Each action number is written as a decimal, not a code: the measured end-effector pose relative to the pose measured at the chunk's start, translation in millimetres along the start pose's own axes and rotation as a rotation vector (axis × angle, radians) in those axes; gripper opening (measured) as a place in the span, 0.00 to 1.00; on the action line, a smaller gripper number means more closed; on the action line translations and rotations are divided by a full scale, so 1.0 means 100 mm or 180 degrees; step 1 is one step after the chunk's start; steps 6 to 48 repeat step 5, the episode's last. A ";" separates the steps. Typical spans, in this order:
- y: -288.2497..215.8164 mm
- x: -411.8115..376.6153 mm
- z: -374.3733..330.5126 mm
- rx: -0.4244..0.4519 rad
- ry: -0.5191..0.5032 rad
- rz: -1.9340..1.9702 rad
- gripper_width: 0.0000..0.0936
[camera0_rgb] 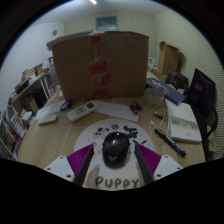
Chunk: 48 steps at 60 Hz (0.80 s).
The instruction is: Arrange mouse
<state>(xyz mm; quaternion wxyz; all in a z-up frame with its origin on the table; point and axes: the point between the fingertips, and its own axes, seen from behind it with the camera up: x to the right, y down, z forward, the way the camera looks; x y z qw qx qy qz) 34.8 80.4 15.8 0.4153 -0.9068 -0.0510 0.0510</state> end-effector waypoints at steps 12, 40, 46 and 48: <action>-0.02 -0.11 -0.39 0.0018 -0.0019 0.0082 0.90; -0.02 -0.11 -0.39 0.0018 -0.0019 0.0082 0.90; -0.02 -0.11 -0.39 0.0018 -0.0019 0.0082 0.90; -0.02 -0.11 -0.39 0.0018 -0.0019 0.0082 0.90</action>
